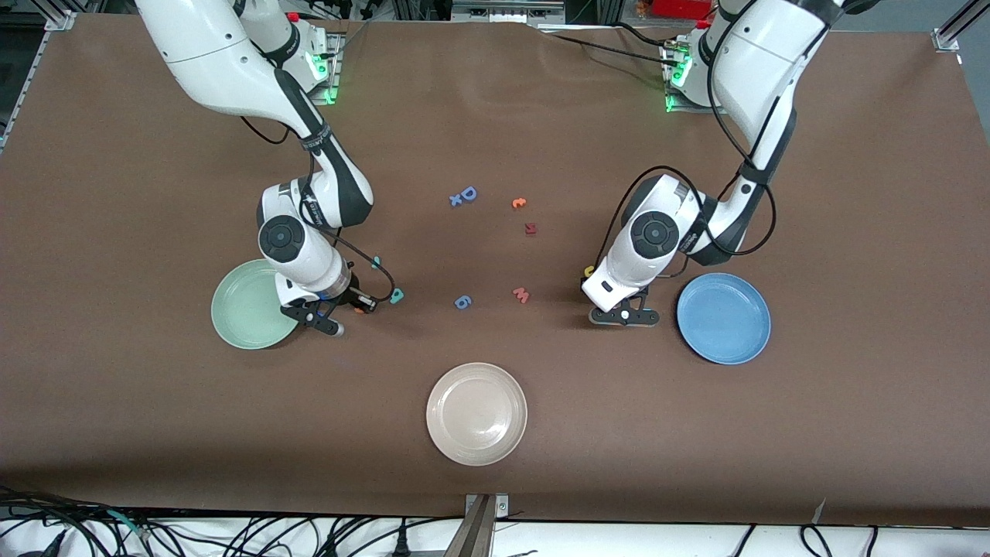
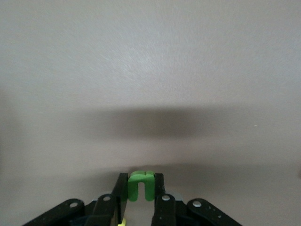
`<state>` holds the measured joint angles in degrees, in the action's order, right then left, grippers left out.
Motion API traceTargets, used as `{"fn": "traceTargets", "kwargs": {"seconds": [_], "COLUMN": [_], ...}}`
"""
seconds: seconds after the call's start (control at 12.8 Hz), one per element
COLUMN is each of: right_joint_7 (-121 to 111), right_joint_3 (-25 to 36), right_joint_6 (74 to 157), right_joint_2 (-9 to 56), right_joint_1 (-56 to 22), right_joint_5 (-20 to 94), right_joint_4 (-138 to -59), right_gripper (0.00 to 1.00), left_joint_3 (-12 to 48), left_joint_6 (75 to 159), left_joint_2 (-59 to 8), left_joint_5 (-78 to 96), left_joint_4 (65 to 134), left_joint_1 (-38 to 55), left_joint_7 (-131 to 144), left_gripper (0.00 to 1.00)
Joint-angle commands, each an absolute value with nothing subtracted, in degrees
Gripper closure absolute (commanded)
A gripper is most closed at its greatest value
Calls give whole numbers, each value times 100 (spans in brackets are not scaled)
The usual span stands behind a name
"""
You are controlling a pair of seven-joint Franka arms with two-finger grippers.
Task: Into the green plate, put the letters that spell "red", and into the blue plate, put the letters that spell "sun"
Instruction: 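Grasp the green u and orange 6 with the left and right grippers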
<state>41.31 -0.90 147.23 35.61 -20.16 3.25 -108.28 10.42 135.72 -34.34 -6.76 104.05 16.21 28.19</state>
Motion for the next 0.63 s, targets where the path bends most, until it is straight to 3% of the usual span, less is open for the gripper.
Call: {"fn": "traceTargets", "kwargs": {"seconds": [0.0, 0.55], "right_joint_7": [4087, 3228], "right_joint_3": [-149, -150], "right_joint_6": [14722, 13194], "right_joint_2": [3516, 2567], "right_joint_1": [-1881, -1153], "right_joint_5": [334, -202], "right_joint_4": [-10942, -10951], "right_gripper": [87, 87], "left_joint_3": [1002, 993], "left_joint_6": [12904, 12841], "left_joint_2": [-3042, -2971], "left_joint_5": [-870, -905], "left_joint_4": [10301, 10353], "left_joint_1": [1600, 328], "left_joint_7": [2822, 250], "left_gripper": [100, 100]}}
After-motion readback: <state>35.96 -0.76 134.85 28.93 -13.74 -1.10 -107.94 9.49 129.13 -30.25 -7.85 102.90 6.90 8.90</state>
